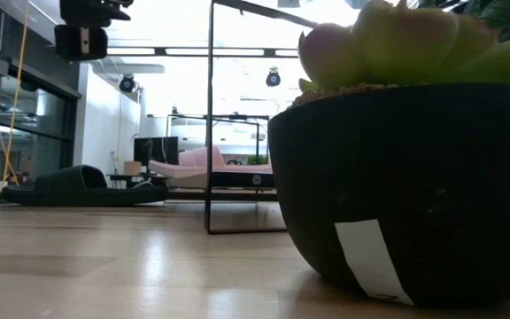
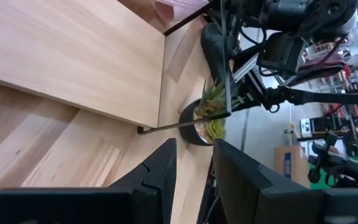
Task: Pick and place slides into the shelf
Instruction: Put the pink slides on the shelf
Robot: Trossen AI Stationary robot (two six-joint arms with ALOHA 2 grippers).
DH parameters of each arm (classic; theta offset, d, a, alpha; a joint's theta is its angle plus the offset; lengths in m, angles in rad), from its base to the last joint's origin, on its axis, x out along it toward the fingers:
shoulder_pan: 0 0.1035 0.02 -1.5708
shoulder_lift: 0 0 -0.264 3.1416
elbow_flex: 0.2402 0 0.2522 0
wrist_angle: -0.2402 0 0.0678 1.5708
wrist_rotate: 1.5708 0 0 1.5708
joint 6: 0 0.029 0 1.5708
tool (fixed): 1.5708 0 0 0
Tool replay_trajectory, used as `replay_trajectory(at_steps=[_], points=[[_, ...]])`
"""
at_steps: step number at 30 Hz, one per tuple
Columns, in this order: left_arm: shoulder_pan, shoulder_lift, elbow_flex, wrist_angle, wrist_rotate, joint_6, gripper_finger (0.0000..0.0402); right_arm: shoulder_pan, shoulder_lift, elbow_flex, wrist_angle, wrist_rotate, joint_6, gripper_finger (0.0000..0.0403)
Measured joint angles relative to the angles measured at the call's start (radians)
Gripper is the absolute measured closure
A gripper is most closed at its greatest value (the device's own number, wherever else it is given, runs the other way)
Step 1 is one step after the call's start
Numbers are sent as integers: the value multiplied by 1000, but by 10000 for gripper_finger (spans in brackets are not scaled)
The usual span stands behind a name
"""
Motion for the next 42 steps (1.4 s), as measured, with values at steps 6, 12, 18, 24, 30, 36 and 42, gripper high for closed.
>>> replay_trajectory(at_steps=[6,12,18,24,30,36,42], points=[[0,0,0,0,0,16,307,0,-4,-1,-1,-1,75,385],[0,0,0,0,0,19,307,0,-74,-1,0,7,120,386],[0,0,0,0,0,19,307,-1,-176,-1,-1,56,136,387],[0,0,0,14,-37,19,307,-1,-290,-1,-2,81,135,387],[0,0,0,38,-75,19,307,-11,-408,-2,-3,188,141,387],[0,0,0,73,-105,19,307,-62,-503,-2,-3,283,69,387],[0,0,0,82,-150,15,307,-122,-571,6,-6,378,-21,387]])
